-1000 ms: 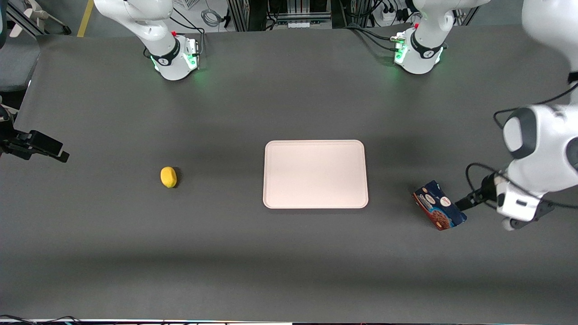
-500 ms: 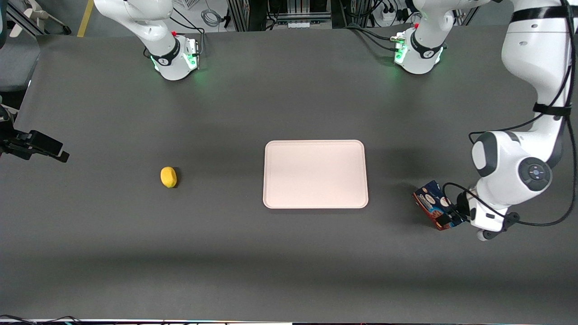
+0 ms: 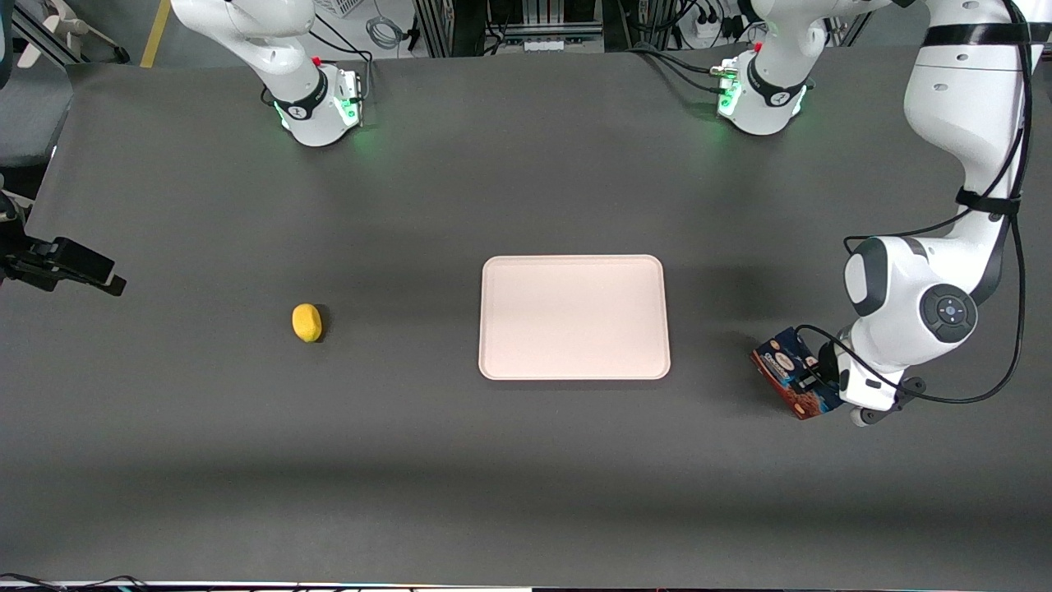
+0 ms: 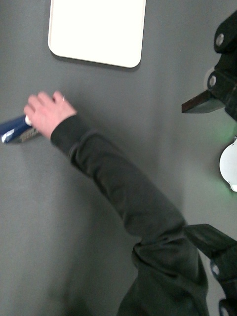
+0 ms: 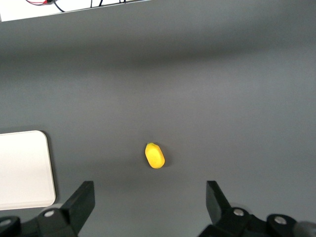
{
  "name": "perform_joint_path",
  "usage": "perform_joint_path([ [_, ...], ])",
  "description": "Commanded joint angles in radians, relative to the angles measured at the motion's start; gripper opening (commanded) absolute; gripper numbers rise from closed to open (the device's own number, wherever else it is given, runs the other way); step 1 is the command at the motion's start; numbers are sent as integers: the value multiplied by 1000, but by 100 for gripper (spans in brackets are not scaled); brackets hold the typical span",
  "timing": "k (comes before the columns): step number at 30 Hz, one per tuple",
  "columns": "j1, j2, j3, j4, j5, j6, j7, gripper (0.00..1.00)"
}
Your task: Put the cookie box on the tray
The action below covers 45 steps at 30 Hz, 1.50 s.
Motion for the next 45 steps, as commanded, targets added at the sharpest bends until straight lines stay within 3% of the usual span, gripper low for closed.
perform_joint_path([
  [1, -5, -42, 1, -21, 17, -7, -23, 4],
  [5, -5, -64, 1, 2, 17, -35, -18, 4],
  [12, -5, -113, -31, 140, 40, -258, -17, 5],
  [19, -5, -237, -140, 252, 66, -487, -23, 6],
  [26, -5, -271, -274, 362, 66, -688, -30, 6],
  [35, -28, -211, -445, 313, 129, -645, -89, 6],
  [45, -59, -70, -460, 158, 176, -417, -78, 6],
])
